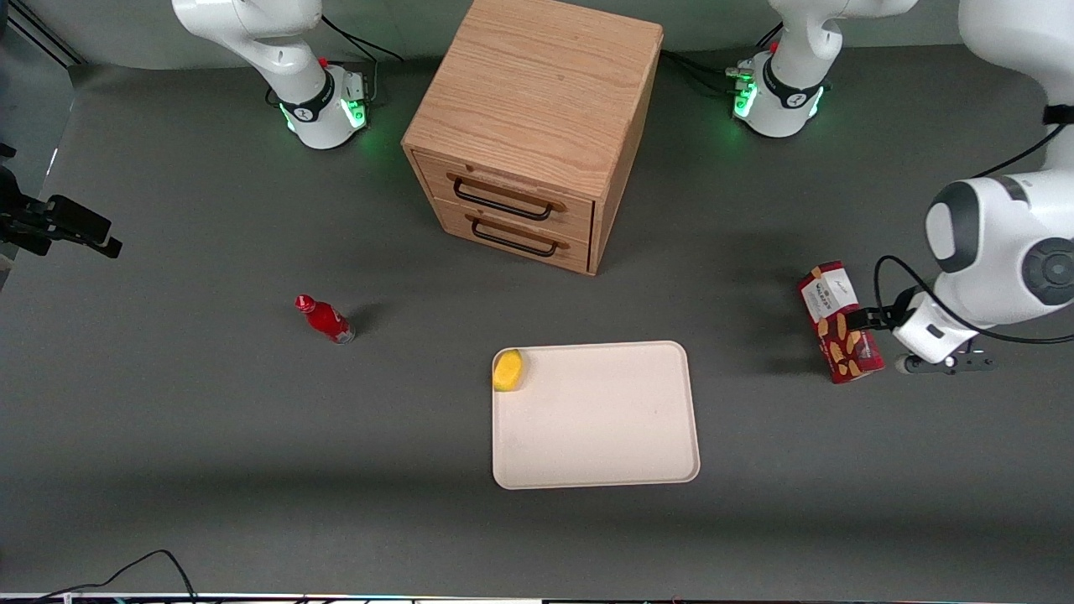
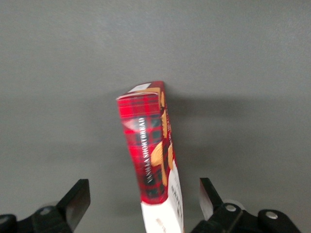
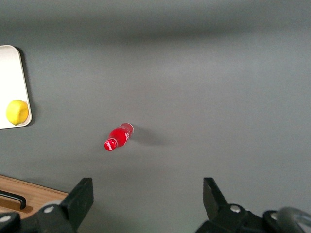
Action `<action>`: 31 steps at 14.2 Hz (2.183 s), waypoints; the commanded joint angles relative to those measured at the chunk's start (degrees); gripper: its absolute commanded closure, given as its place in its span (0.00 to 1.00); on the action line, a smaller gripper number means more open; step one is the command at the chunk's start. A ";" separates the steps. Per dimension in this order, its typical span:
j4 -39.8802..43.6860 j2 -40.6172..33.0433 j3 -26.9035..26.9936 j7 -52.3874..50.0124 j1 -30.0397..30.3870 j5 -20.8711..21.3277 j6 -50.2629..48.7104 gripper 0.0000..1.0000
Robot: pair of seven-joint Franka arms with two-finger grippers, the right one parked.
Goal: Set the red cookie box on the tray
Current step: 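Move the left gripper down over the red tartan shortbread box, then close the left gripper on the shortbread box and lift it, then carry the held box with the left gripper over the white tray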
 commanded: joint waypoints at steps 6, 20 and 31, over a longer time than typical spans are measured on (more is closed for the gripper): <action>-13.83 0.52 0.39 -0.96 -0.15 -0.62 18.13 1.00; 24.61 -3.80 -6.44 -8.75 -0.50 -0.62 -28.93 1.00; 30.20 17.19 -26.77 -33.55 -3.74 7.53 -8.27 1.00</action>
